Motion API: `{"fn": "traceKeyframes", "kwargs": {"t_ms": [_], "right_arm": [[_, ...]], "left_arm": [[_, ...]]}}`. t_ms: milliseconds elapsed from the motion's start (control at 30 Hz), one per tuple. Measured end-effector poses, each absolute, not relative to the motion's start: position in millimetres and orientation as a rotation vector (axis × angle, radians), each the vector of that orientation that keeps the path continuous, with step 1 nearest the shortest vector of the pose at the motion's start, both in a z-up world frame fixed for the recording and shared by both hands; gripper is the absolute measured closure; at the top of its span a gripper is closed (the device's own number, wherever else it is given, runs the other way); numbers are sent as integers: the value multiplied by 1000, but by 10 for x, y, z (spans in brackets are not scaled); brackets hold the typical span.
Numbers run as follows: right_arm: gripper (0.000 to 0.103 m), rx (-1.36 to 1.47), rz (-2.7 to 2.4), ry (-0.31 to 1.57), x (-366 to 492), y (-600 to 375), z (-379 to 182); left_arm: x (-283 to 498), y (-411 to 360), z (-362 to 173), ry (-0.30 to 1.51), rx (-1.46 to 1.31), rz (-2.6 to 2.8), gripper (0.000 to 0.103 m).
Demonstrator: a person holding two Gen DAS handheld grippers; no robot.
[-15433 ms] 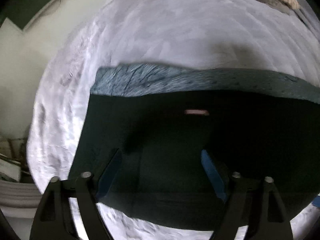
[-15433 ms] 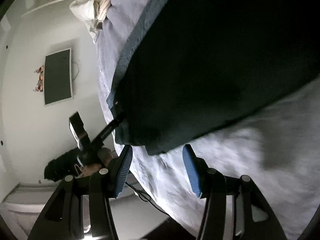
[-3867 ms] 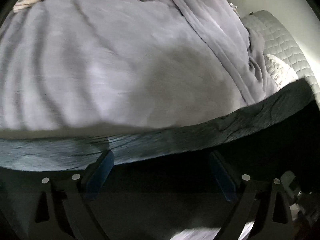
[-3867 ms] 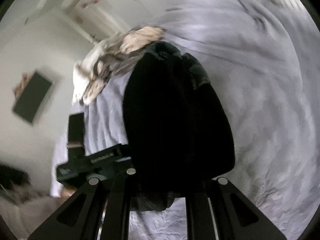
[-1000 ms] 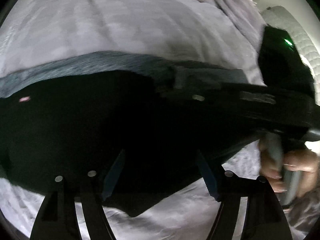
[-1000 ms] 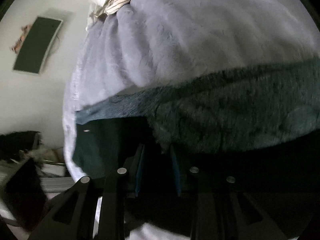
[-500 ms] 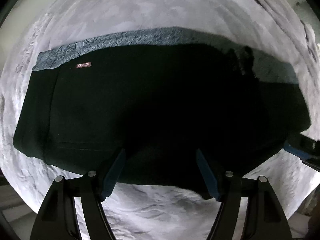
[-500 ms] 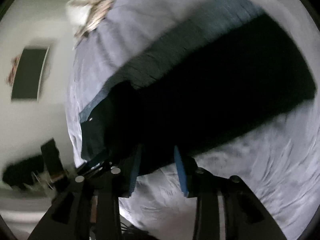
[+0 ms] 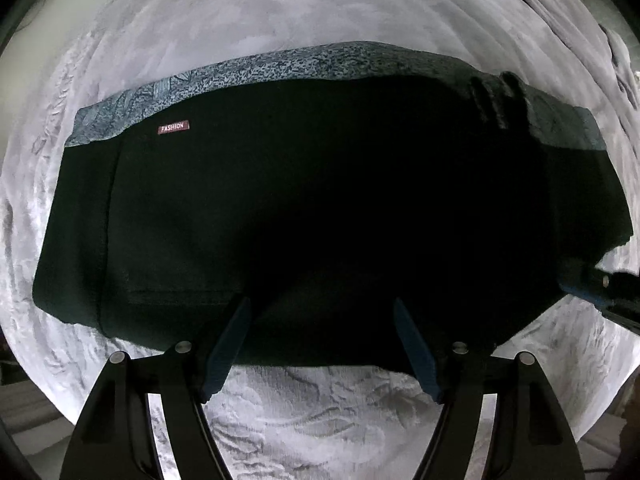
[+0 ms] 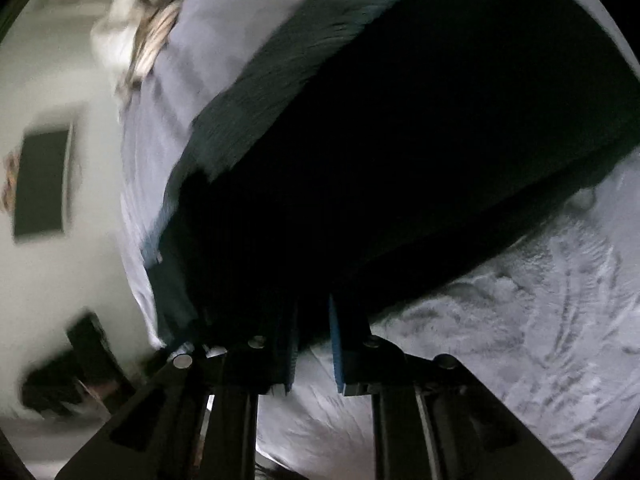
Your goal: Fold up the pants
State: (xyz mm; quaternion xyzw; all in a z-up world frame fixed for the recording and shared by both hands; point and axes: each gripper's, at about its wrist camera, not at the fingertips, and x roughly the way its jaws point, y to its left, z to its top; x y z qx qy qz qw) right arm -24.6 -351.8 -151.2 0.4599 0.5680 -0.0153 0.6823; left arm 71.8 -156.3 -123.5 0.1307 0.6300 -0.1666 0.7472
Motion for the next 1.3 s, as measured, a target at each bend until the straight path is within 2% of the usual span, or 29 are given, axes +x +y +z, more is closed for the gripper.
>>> {"fn": "traceKeyframes", "kwargs": {"t_ms": [167, 300, 400, 533, 733, 767, 833, 967, 1133, 1300], "right_arm": [[85, 760, -3, 1352, -233, -3187, -1270], [58, 662, -1, 1377, -232, -2978, -1126], [55, 613, 0, 1393, -191, -2840, -1062], [45, 577, 1, 1415, -163, -2722, -1025], [39, 540, 2, 1436, -89, -2526, -981], [39, 528, 3, 1442, -73, -2485, -983], [35, 516, 1, 1449, -62, -2428, -973], [34, 495, 3, 1459, -37, -2324, -972], [25, 462, 13, 1474, 26, -2193, -972], [24, 389, 1, 1477, 104, -2094, -939]], "left_arm": [[583, -1537, -1147, 1397, 279, -357, 28], [521, -1482, -1058, 1403, 278, -356, 28], [447, -1395, -993, 1404, 276, -358, 28], [374, -1297, -928, 1414, 264, -359, 28], [263, -1110, -838, 1426, 252, -342, 27], [237, -1068, -813, 1427, 249, -341, 16], [223, -985, -776, 1419, 229, -338, 7], [223, -893, -760, 1420, 224, -332, 7], [270, -775, -785, 1431, 205, -319, 7], [302, -614, -769, 1440, 177, -306, 7]]}}
